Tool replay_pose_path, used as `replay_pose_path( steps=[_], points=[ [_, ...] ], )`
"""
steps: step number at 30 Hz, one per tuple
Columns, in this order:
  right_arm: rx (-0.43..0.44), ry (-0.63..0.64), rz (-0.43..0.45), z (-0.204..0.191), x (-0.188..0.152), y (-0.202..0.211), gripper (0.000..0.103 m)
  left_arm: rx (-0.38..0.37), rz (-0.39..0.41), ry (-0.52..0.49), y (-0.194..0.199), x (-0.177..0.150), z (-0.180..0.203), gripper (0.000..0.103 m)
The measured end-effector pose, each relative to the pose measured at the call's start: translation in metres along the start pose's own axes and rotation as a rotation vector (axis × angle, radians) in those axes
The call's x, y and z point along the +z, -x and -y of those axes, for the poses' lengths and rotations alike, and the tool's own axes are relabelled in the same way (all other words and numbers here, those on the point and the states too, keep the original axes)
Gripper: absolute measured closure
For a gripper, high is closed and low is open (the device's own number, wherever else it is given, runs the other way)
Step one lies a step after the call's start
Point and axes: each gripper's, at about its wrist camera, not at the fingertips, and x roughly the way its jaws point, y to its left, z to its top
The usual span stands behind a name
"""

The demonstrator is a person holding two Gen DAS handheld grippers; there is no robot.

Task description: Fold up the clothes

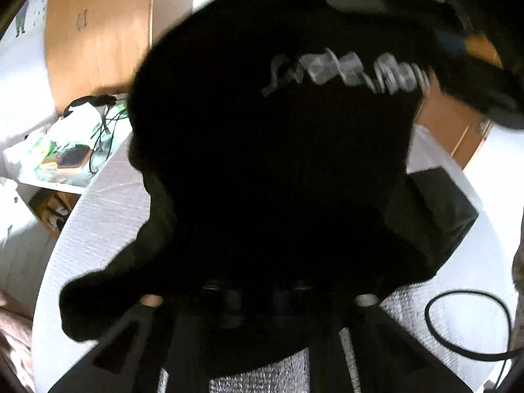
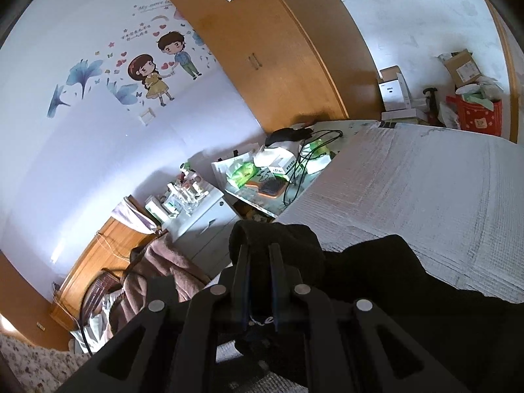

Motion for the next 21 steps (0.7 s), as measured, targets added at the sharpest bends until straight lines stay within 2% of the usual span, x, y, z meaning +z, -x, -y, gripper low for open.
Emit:
replay_pose_path(
  steps=[2, 6, 10, 13, 15, 21],
  points=[
    [-0.009, -0.002, -0.017, 0.006, -0.005, 0.001, 0.09, -0.047, 0.029, 0.029, 0.007, 0.006, -0.002, 0.103],
    [-0.041, -0.012, -0.028, 0.019, -0.014, 0.005, 0.089, -0.13, 0.079, 0.083, 0.019, 0.018, -0.005, 0.103],
    [-0.043, -0.075, 0.012, 0.033, -0.012, 0.01, 0.09, -0.16, 0.048, 0.08, 0.019, 0.018, -0.006, 0.103],
    [-0.016, -0.113, 0.019, 0.039, -0.008, 0.006, 0.09, -0.156, 0.025, 0.009, 0.016, 0.009, 0.006, 0.095],
    [-0.026, -0.106, 0.019, 0.038, -0.006, 0.002, 0.09, -0.147, 0.02, -0.017, 0.017, 0.004, 0.011, 0.075],
    [-0.104, -0.135, 0.028, 0.053, -0.003, -0.004, 0.09, -0.097, -0.037, -0.066, 0.003, -0.007, 0.027, 0.072]
  ],
)
